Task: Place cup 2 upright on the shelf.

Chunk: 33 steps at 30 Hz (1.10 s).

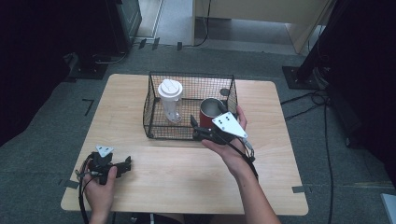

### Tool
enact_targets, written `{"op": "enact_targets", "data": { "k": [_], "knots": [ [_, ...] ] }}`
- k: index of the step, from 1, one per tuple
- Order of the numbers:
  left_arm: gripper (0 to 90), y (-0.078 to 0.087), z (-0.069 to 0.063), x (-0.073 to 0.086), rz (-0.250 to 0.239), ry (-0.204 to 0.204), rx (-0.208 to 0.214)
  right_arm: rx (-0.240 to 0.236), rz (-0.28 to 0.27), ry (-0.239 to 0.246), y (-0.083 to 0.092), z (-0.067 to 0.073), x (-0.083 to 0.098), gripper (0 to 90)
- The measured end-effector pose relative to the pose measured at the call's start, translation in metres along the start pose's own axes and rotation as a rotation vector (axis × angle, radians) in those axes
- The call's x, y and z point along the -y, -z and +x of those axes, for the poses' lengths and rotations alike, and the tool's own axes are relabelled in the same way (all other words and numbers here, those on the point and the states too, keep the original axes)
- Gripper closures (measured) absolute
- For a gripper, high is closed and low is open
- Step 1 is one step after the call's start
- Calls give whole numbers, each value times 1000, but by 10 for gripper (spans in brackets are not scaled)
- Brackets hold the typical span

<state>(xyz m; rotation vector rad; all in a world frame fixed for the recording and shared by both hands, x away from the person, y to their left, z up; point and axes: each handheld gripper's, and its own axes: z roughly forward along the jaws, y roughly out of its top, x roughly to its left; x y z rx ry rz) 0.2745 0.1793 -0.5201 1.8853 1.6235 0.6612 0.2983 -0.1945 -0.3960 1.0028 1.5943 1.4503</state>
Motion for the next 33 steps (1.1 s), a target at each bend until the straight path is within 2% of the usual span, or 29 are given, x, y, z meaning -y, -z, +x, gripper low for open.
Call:
{"op": "enact_targets", "data": {
  "k": [9, 15, 24, 33],
  "knots": [
    [5, 0, 0, 0, 1, -1, 0, 40, 10, -6, 21, -18, 14, 18],
    [4, 0, 0, 0, 1, -4, -1, 73, 23, -33, 38, -32, 30, 18],
    [5, 0, 0, 0, 2, -6, 1, 106, 41, -43, 55, -46, 46, 18],
    [5, 0, -1, 0, 0, -14, 5, 162, 89, -70, 78, -65, 76, 18]
  ]
}}
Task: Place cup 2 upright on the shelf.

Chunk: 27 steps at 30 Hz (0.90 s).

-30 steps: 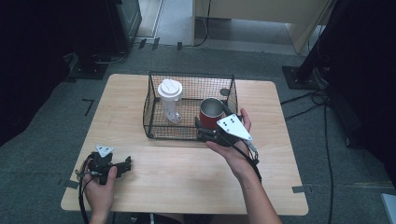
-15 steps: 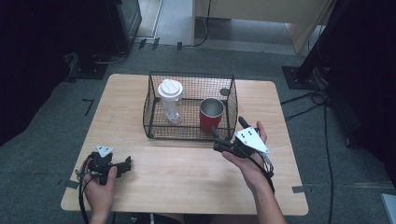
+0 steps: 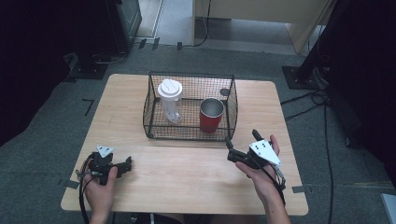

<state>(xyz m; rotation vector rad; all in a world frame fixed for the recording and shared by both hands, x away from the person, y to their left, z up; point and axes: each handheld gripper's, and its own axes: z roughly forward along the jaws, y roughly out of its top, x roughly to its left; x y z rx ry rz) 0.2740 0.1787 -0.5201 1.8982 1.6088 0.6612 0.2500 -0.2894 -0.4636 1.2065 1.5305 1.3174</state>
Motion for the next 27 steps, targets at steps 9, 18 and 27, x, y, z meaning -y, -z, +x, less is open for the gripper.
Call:
{"op": "enact_targets", "data": {
  "k": [9, 18, 27],
  "knots": [
    [5, 0, 0, 0, 1, -2, 1, 47, 47, -26, 15, -24, 25, 18],
    [4, 0, 0, 0, 1, -2, 0, 83, 89, -37, 28, -43, 41, 17],
    [5, 0, 0, 0, 0, 0, 0, 102, 177, -33, 42, -63, 56, 14]
  ]
}}
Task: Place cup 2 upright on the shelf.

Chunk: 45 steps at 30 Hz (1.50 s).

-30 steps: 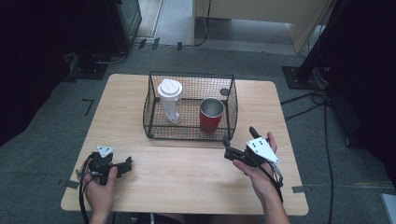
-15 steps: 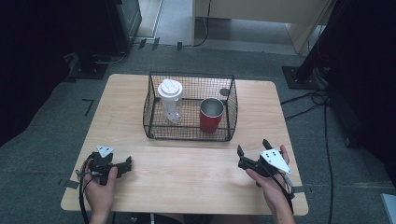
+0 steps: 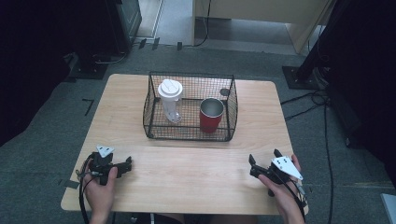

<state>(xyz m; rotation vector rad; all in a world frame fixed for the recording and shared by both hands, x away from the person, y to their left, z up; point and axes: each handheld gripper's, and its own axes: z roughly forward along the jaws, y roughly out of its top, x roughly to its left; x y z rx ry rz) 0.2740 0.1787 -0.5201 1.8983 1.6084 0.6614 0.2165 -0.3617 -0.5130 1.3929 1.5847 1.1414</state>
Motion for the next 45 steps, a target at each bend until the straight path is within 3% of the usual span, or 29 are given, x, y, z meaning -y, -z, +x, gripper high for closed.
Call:
{"op": "enact_targets", "data": {
  "k": [4, 7, 13, 14, 15, 17, 18, 20, 22, 26, 35, 38, 45],
  "knots": [
    [5, 0, 0, 0, 3, -2, 1, 2, 45, -6, 4, -9, 9, 13],
    [5, 0, -1, 0, 2, 0, 1, 19, 47, -9, 8, -16, 10, 13],
    [4, 0, -1, 0, 1, 1, 2, 44, 134, -15, 14, -30, 12, 13],
    [4, 0, -1, 0, 1, 0, 2, 51, 152, -27, 15, -33, 13, 13],
    [5, 0, -1, 0, 2, 0, 2, 61, 214, -47, 17, -39, 15, 13],
    [4, 0, -1, 0, 1, 0, 2, 60, 238, -60, 17, -41, 15, 14],
    [4, 0, -1, 0, 1, 0, 2, 56, 275, -72, 18, -44, 17, 14],
    [5, 0, -1, 0, 1, 0, 2, 58, 289, -73, 19, -45, 17, 14],
    [5, 0, -1, 0, 1, 1, 2, 71, 352, -51, 18, -47, 19, 16],
    [5, 0, -1, 0, 1, 1, 2, 59, 409, -29, 17, -47, 20, 36],
    [5, 0, -1, 0, 1, 0, 2, 59, 410, -31, 17, -48, 20, 25],
    [5, 0, -1, 0, 3, -1, 2, 88, 421, -49, 16, -50, 21, 0],
    [4, 0, -1, 0, 1, 0, 2, 96, 420, -52, 16, -48, 20, 0]
  ]
}}
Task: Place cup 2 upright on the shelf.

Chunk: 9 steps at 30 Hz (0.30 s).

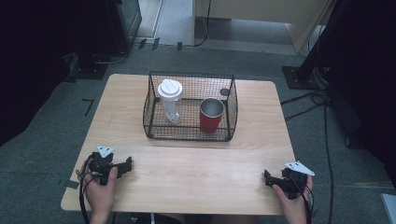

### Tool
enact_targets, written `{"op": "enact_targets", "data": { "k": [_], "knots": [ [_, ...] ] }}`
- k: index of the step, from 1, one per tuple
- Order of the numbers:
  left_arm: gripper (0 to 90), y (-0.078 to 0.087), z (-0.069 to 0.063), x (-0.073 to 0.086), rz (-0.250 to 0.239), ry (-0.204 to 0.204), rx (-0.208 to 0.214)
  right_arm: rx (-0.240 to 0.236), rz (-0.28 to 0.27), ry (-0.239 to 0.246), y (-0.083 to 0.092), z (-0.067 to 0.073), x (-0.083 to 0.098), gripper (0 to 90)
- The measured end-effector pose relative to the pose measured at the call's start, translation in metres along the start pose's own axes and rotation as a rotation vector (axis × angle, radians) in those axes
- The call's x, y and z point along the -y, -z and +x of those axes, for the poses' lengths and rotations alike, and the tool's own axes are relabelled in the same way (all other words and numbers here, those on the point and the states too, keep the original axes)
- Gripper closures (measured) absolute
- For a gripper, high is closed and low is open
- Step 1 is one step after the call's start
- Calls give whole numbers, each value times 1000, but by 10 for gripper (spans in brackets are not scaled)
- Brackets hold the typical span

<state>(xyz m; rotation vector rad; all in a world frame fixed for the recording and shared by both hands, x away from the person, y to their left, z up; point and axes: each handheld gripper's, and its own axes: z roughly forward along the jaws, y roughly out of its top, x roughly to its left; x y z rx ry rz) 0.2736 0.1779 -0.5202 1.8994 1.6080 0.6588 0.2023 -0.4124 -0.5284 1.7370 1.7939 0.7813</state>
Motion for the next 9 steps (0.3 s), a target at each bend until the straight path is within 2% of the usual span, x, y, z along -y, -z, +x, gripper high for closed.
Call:
{"op": "enact_targets", "data": {
  "k": [9],
  "knots": [
    [4, 0, 0, 0, 0, 1, 0, 4, 0, -4, 0, 0, 0, 0]
  ]
}}
